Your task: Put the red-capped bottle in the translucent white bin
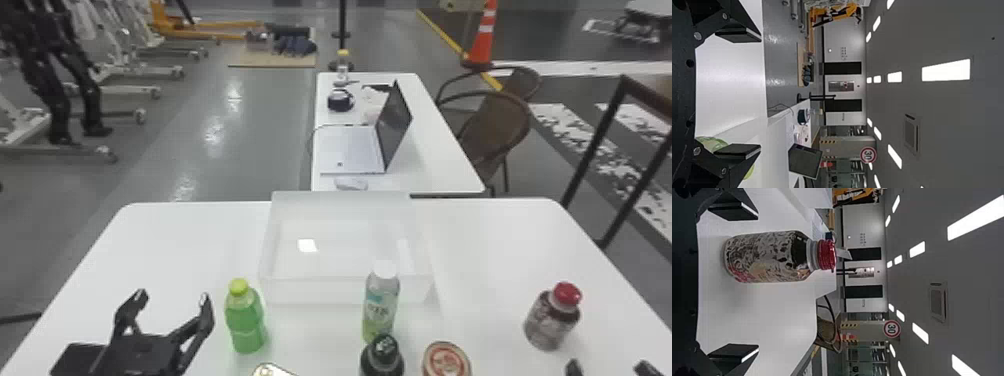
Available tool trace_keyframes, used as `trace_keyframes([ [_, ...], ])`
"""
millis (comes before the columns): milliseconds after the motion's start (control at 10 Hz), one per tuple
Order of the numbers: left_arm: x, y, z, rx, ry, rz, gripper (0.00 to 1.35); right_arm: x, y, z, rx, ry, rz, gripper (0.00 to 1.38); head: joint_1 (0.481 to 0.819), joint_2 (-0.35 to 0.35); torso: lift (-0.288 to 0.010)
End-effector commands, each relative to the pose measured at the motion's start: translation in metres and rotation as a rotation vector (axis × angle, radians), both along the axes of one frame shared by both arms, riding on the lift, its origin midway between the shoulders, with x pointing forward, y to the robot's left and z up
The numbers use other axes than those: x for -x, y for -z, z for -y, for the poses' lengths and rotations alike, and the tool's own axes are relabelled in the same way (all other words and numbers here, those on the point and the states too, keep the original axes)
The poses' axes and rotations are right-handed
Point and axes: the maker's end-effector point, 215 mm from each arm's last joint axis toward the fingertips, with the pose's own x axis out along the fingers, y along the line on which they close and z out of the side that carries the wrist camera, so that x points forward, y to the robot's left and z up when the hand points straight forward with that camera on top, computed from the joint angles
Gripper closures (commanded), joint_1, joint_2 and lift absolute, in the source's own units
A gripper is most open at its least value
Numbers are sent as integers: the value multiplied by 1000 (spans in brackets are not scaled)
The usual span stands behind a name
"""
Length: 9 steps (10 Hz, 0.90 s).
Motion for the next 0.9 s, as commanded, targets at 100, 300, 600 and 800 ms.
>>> trace_keyframes([
  [100,0,0,1,4,-1,2,297,-20,-7,0,-4,-36,0,113,549,0,-100],
  [300,0,0,2,5,0,2,297,-33,-15,6,10,-55,-8,111,549,0,-100],
  [600,1,1,1,2,-1,1,298,-44,-19,17,24,-36,-24,111,549,0,-100],
  [800,0,1,2,3,1,4,298,-60,-25,18,23,-76,-25,113,549,0,-100],
])
